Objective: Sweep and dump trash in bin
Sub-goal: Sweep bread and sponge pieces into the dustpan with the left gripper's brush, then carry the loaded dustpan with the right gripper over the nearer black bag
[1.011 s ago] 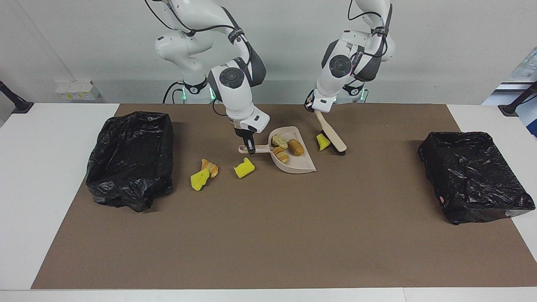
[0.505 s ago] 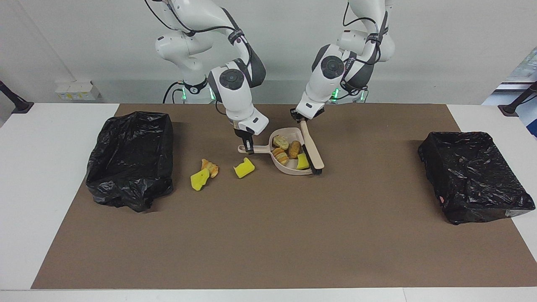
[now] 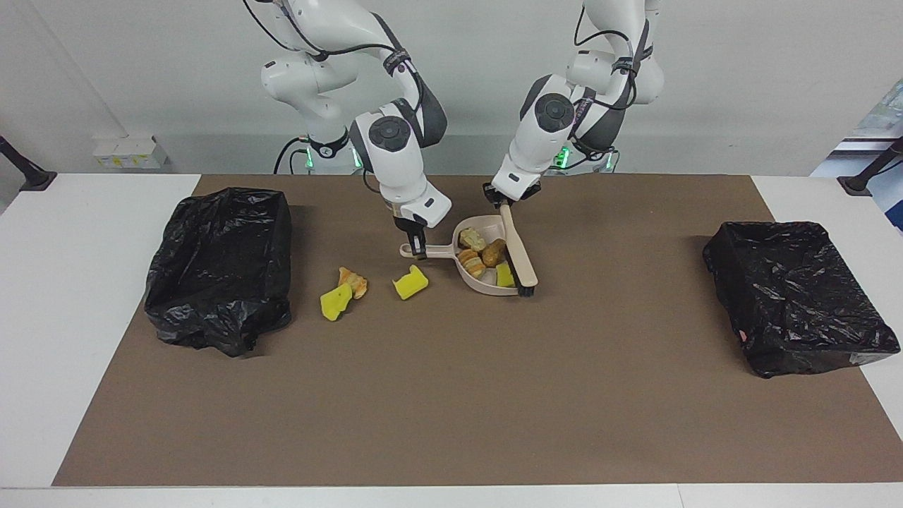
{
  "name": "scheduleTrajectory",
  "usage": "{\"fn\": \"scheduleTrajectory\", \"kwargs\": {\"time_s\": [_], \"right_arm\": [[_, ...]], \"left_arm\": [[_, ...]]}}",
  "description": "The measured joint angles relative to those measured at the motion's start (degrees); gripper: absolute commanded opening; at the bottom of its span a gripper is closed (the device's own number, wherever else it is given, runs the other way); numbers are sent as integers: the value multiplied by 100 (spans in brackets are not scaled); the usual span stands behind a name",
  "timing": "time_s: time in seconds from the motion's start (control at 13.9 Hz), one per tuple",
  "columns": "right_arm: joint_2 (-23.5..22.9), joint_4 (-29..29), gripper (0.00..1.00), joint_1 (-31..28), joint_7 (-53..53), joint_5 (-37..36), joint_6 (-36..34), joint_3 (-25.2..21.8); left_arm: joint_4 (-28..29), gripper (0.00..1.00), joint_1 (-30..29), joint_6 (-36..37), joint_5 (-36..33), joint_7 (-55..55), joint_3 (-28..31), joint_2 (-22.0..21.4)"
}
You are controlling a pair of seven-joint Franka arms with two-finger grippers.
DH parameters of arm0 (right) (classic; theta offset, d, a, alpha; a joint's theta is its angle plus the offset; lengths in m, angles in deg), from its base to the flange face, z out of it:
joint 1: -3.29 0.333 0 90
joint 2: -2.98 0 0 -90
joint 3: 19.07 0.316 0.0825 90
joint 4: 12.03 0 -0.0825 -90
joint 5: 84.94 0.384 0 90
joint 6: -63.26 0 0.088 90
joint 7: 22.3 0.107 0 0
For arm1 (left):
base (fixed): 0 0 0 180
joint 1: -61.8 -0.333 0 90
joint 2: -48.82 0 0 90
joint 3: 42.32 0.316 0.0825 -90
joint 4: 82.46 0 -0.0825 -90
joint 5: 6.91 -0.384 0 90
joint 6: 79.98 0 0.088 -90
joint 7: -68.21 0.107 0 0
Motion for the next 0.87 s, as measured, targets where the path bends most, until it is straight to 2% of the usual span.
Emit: {"fn": "scheduleTrajectory", "kwargs": {"time_s": [0.22, 0.51, 0.72, 0.87], "right_arm": [[25, 353, 0, -201, 195, 6, -267, -20], [70, 760, 0, -590, 261, 16, -472, -47], [97, 1123, 0, -1088, 262, 17, -940, -69], [107, 1413, 0, -1505, 262, 12, -1367, -83]], "left_arm": [[-121, 0, -77, 336, -226, 180, 95, -131], [-151, 0, -268, 1242, -262, 689, 145, -355], [159, 0, -132, 1268, -264, 682, 35, -602], [617, 0, 234, 1058, -264, 416, -3, -868]]}}
